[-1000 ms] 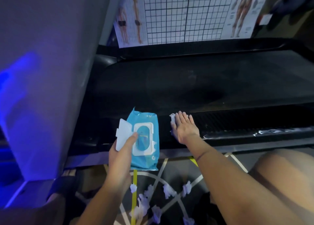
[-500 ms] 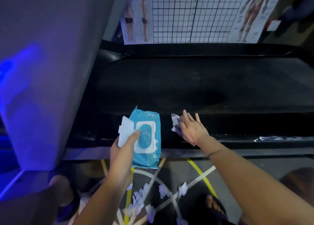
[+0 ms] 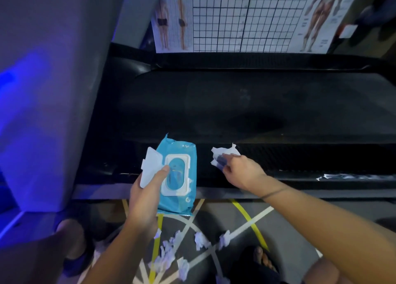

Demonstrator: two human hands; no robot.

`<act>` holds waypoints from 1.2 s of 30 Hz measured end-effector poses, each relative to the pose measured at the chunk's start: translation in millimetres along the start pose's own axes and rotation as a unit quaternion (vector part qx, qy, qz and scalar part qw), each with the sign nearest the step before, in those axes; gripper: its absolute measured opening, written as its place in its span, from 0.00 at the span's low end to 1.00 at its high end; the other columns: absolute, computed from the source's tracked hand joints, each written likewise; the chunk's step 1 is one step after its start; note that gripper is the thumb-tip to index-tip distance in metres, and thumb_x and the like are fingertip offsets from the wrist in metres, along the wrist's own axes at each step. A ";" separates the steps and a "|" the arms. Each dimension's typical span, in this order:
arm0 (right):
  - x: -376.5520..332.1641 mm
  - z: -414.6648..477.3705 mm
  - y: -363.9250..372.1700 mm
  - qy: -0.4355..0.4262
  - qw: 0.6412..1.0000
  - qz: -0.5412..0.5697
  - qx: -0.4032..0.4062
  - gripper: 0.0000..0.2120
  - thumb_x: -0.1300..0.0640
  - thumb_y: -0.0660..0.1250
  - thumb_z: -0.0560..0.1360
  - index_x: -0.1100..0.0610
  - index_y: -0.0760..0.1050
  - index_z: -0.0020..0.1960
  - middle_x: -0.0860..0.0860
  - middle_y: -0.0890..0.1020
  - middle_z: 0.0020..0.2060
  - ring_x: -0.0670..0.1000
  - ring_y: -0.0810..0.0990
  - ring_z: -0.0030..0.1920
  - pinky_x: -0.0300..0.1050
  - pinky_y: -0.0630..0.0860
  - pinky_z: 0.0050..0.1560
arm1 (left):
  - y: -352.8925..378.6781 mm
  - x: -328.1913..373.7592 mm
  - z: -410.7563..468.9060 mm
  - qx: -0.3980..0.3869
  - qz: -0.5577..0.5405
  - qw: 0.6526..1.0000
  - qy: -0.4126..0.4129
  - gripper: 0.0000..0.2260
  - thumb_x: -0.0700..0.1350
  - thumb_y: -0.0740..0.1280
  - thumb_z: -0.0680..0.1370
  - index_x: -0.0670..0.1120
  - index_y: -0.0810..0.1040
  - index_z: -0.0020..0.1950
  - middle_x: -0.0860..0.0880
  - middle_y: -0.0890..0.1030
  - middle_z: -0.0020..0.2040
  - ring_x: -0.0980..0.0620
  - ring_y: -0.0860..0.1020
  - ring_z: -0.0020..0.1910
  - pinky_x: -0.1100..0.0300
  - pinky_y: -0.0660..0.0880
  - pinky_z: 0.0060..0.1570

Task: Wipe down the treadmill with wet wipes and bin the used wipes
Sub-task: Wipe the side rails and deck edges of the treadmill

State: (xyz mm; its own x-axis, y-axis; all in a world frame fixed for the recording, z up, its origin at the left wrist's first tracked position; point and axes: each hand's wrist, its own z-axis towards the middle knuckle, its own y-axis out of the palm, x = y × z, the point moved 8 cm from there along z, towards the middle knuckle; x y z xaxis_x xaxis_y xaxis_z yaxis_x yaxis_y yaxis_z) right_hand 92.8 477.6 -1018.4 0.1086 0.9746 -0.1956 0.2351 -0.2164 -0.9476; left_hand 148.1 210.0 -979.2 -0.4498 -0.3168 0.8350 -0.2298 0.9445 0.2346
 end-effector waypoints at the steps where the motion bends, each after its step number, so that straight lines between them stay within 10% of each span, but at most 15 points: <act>1: -0.6 5.2 6.5 0.002 1.000 0.014 0.004 0.15 0.51 0.58 0.80 0.50 0.71 0.65 0.53 0.79 0.60 0.60 0.81 0.54 0.50 0.77 0.47 | -4.3 -1.6 2.7 0.008 0.006 1.000 -0.002 0.11 0.48 0.76 0.79 0.50 0.83 0.61 0.49 0.89 0.51 0.45 0.89 0.48 0.43 0.85 0.50; 6: 18.5 30.1 27.7 0.034 0.997 0.056 -0.035 0.23 0.41 0.58 0.81 0.51 0.64 0.71 0.56 0.70 0.71 0.62 0.76 0.65 0.56 0.76 0.61 | -21.7 -6.2 15.5 0.039 0.012 0.999 -0.006 0.11 0.50 0.78 0.77 0.52 0.82 0.57 0.52 0.89 0.44 0.49 0.89 0.42 0.53 0.83 0.39; 13: 19.3 56.7 25.4 0.012 0.994 0.080 -0.076 0.30 0.46 0.57 0.84 0.56 0.52 0.80 0.55 0.57 0.80 0.54 0.49 0.81 0.51 0.39 0.79 | -14.9 -4.4 13.2 0.025 0.010 1.000 -0.001 0.14 0.50 0.78 0.77 0.51 0.82 0.62 0.52 0.89 0.48 0.50 0.89 0.45 0.53 0.84 0.40; 20: 8.8 42.7 18.5 0.052 0.995 0.056 -0.066 0.26 0.58 0.53 0.84 0.57 0.52 0.80 0.54 0.61 0.78 0.61 0.57 0.78 0.55 0.59 0.75 | -1.2 -1.7 6.1 -0.005 -0.010 1.000 0.000 0.06 0.46 0.75 0.80 0.51 0.82 0.56 0.54 0.89 0.45 0.54 0.88 0.43 0.59 0.83 0.32; 27: 23.3 16.1 15.8 0.014 1.000 0.022 0.000 0.13 0.55 0.59 0.82 0.50 0.72 0.65 0.59 0.83 0.50 0.63 0.81 0.52 0.46 0.73 0.46 | 8.7 -2.7 9.5 -0.022 -0.012 1.000 -0.005 0.08 0.47 0.75 0.80 0.52 0.82 0.59 0.53 0.89 0.48 0.51 0.88 0.46 0.52 0.84 0.45; 33: 22.3 -0.4 -2.6 -0.021 0.999 -0.046 0.013 0.12 0.56 0.63 0.80 0.46 0.81 0.57 0.56 0.81 0.40 0.63 0.82 0.45 0.48 0.75 0.41 | 12.4 -8.5 11.6 -0.006 -0.022 1.000 -0.017 0.09 0.47 0.76 0.79 0.51 0.82 0.58 0.54 0.89 0.45 0.53 0.88 0.42 0.57 0.83 0.34; 36: 16.3 1.6 -40.4 -0.031 0.989 0.138 0.035 0.09 0.58 0.69 0.77 0.54 0.85 0.55 0.58 0.87 0.46 0.52 0.85 0.48 0.44 0.79 0.47 | 12.7 -8.6 12.9 -0.007 -0.027 0.999 -0.021 0.10 0.49 0.76 0.79 0.51 0.81 0.59 0.54 0.89 0.46 0.53 0.88 0.42 0.57 0.83 0.32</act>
State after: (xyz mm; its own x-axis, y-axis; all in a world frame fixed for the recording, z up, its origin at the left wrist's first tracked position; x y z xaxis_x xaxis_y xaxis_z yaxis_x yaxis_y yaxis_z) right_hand 83.6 502.3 -983.7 0.0991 0.8813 -0.4621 0.1371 -0.4721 -0.8708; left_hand 138.0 223.6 -989.8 -0.4729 -0.3706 0.7994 -0.2435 0.9269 0.2857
